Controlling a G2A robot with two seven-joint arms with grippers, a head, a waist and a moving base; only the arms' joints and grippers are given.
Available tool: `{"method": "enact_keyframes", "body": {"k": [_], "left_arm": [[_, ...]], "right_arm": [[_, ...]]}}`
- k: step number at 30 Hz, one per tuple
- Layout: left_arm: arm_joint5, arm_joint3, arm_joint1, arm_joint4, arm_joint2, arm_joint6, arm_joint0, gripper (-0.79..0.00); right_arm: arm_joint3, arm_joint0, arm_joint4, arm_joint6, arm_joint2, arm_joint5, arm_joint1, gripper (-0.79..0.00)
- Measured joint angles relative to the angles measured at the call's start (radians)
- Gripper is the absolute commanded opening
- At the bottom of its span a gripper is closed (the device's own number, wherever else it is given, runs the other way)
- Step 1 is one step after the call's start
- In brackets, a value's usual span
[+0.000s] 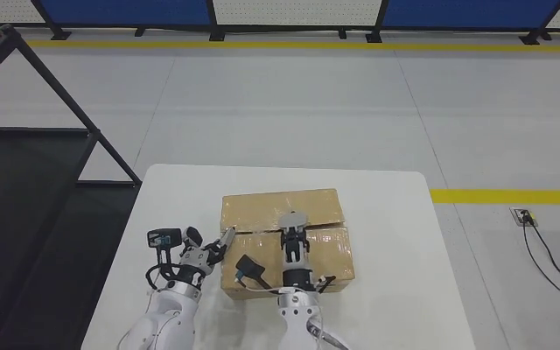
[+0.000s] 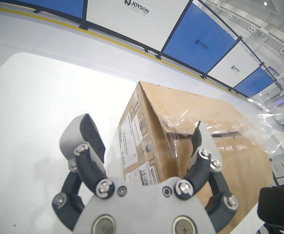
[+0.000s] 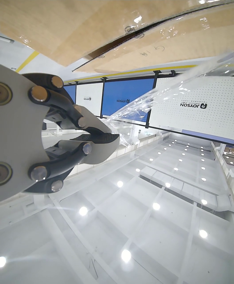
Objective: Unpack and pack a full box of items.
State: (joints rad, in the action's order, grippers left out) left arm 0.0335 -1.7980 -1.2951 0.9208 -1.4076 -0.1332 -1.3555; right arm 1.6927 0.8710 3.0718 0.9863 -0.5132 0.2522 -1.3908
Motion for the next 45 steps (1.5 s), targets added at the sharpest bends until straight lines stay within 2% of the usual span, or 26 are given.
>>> {"method": "enact_keyframes", "body": {"k": [18,29,37,45], "left_arm": [[0.007,0.031,-0.003,0.008,0.006,-0.010,0.010,0.000],[-0.003,0.014,-0.002,-0.010,-0.011,-0.013,-0.007,0.000],[-0.006,0.009,-0.003,-0.020,-0.017,-0.008,-0.010,0.000],[-0.039,-0.058,-0.003,-0.057,-0.053,0.080,-0.037,0.000]], "right_arm": [[-0.005,-0.097,0.000,0.104,0.155,0.134,0.030,-0.785],[-0.014,-0.158,0.000,0.174,0.246,0.215,0.029,-0.785],[-0.021,-0.155,0.000,0.171,0.245,0.237,0.019,-0.785],[-0.027,-0.148,0.000,0.151,0.235,0.224,0.014,-0.785]]}}
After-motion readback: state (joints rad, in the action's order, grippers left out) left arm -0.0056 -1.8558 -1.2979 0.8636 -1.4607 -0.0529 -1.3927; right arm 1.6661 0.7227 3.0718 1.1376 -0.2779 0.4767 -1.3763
